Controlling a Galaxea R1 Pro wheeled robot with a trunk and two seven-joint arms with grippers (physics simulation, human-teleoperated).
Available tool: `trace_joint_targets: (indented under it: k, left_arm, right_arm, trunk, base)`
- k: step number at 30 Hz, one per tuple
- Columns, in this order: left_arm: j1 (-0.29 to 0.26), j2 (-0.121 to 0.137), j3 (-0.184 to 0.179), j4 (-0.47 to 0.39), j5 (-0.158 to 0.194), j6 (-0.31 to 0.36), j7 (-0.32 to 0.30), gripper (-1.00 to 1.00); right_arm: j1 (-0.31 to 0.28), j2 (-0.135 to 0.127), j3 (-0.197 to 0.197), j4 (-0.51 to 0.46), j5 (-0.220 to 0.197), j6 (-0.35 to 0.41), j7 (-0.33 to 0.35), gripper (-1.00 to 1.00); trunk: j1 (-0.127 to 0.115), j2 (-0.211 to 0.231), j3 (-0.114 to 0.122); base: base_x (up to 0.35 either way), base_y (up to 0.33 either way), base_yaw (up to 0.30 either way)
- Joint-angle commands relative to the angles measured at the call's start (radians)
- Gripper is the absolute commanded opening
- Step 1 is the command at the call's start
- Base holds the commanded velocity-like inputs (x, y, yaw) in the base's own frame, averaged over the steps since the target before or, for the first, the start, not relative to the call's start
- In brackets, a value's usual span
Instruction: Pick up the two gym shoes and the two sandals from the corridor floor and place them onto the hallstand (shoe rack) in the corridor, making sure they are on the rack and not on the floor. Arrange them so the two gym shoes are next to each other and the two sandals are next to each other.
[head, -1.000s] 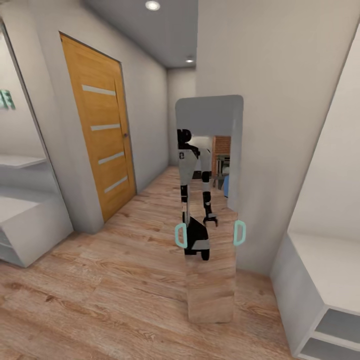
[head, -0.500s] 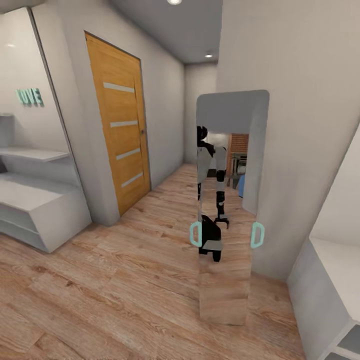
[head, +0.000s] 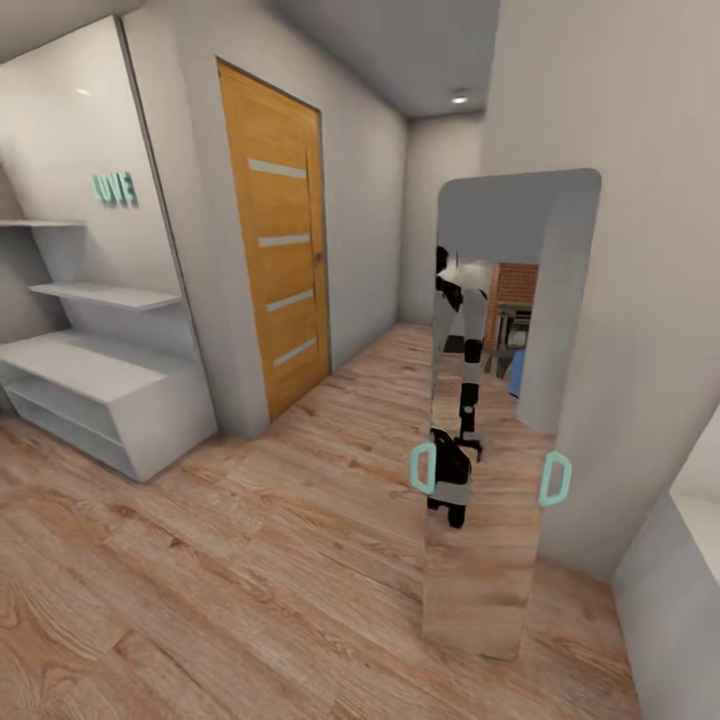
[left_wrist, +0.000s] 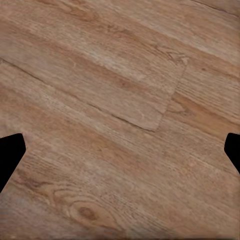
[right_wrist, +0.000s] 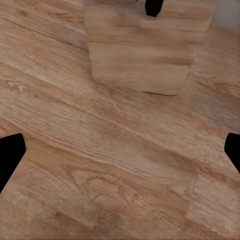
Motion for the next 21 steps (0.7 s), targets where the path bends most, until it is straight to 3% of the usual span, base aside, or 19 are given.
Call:
trace_joint_targets:
  k: [1, 21]
  left_arm:
    - [-0.001, 0.000, 0.001, 0.001, 0.002, -0.003, -0.001, 1.00]
    - [0.002, 0.002, 0.001, 0.004, 0.002, -0.003, -0.001, 1.00]
  right_arm:
    - [0.000, 0.000, -0.001, 0.000, 0.000, -0.003, -0.001, 1.00]
    - [0.000, 0.000, -0.001, 0.002, 0.000, -0.003, -0.001, 1.00]
  trunk:
    - [0.000, -0.001, -0.002]
    - [0.000, -0.001, -0.025]
  base:
    - [0.000, 0.000, 0.217]
    - [0.000, 0.000, 0.217]
